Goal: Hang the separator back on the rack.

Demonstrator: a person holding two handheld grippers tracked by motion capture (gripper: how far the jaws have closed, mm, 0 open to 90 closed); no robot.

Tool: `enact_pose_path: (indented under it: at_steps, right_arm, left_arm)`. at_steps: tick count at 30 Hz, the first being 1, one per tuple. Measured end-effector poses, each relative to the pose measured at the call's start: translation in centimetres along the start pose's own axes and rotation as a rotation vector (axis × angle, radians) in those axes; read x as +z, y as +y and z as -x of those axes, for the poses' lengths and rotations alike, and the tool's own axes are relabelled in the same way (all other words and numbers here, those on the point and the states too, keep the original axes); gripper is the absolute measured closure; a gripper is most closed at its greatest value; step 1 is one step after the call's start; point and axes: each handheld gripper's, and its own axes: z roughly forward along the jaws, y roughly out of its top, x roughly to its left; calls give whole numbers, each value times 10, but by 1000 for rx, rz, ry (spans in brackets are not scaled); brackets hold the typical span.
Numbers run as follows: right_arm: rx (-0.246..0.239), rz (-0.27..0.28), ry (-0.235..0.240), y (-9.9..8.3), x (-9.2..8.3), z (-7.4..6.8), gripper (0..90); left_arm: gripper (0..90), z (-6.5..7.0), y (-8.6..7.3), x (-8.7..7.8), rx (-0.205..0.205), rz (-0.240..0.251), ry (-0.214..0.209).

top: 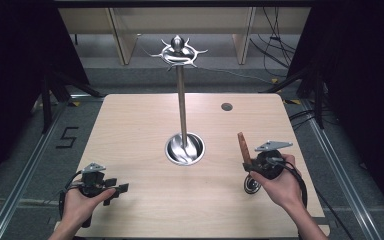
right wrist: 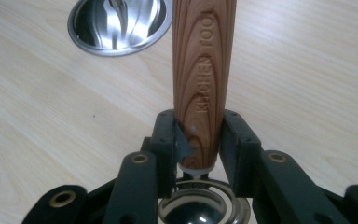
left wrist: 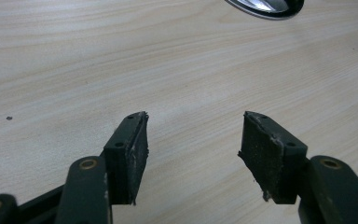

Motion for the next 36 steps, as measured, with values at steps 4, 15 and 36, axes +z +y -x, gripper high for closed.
enact_pose_path:
  at_steps: [4,15,36]
  right_arm:
    - [-4,23,3,1,-2,-1,695]
    - [-52,121,-2,3,-4,-2,695]
    - [-90,209,2,7,-6,-5,694]
  left_arm:
    - [406,-1,0,-1,8,-6,7]
    - [404,-1,0,-1,8,-4,8]
    - [403,-1,0,0,1,25,9]
